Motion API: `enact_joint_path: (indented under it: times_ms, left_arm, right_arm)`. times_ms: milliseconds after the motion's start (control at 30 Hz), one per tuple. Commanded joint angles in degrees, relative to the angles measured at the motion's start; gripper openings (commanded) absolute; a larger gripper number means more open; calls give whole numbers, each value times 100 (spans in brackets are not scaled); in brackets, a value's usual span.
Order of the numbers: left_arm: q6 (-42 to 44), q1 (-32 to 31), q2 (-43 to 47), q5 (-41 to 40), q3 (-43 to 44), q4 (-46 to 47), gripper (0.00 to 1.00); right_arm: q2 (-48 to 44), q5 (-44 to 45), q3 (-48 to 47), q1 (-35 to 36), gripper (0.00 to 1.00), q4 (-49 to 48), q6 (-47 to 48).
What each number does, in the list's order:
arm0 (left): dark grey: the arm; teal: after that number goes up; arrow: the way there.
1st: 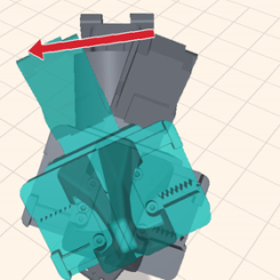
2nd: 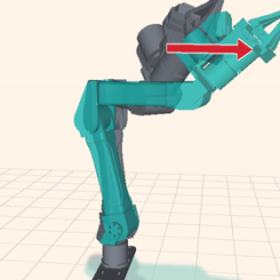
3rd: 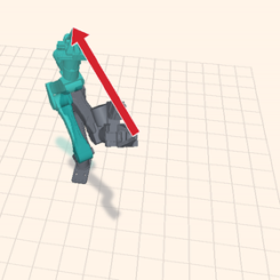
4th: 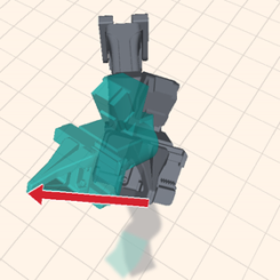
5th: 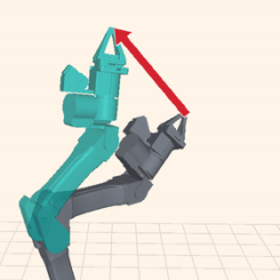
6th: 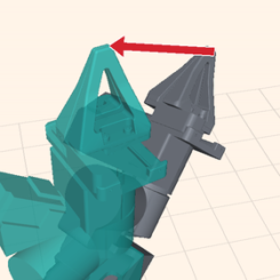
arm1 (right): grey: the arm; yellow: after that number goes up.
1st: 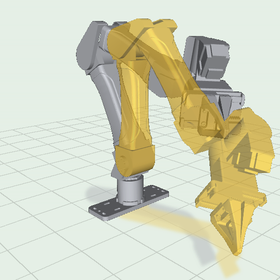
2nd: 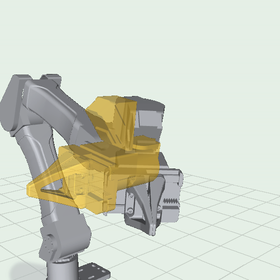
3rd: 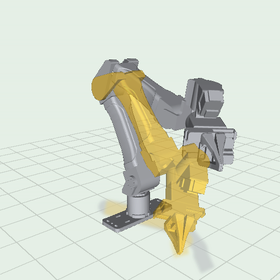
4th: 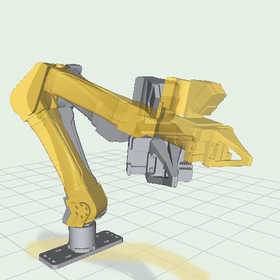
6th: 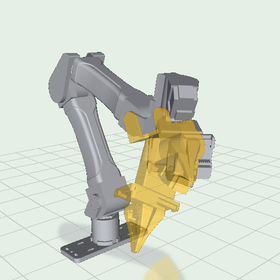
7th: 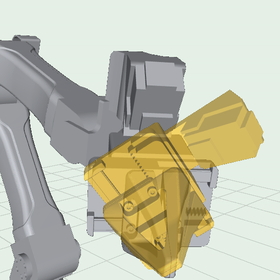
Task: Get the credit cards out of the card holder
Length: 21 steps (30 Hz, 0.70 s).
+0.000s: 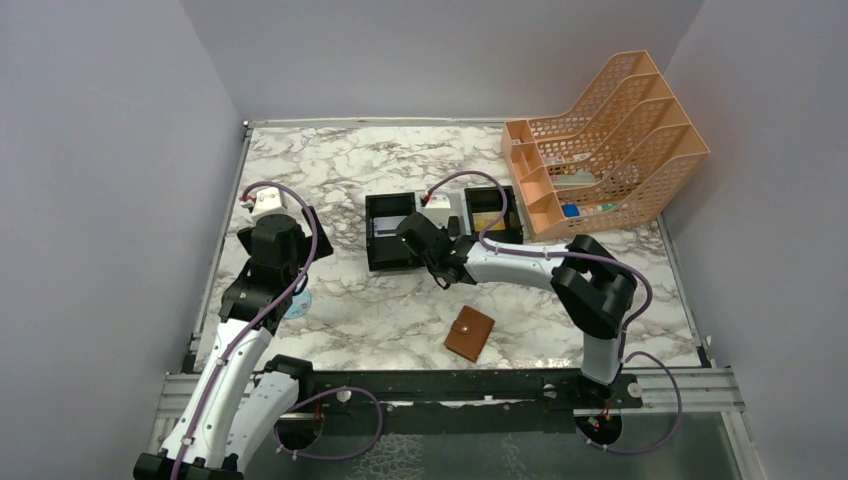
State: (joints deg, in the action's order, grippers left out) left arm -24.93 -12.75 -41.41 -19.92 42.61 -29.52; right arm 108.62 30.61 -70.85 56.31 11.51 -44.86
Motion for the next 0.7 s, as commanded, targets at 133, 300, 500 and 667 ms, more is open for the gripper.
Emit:
enact_joint_path:
  times_ms: [133, 300, 500, 667]
  left_arm:
    - [-3, 28, 45, 153, -77, 51, 99]
    - [-3, 27, 12, 224, -75, 62, 99]
    - [39, 27, -138, 481, -38, 71, 99]
    - [161, 27, -161, 1136, -57, 224, 99]
  right_arm:
    - [-101, -531, -94, 21, 51, 563, -146]
    - [-493, -727, -106, 27, 73, 679, 143]
    - [-1421, -944, 494, 24, 75, 430, 512]
    - [-2568, -934, 1590, 27, 75, 633, 105]
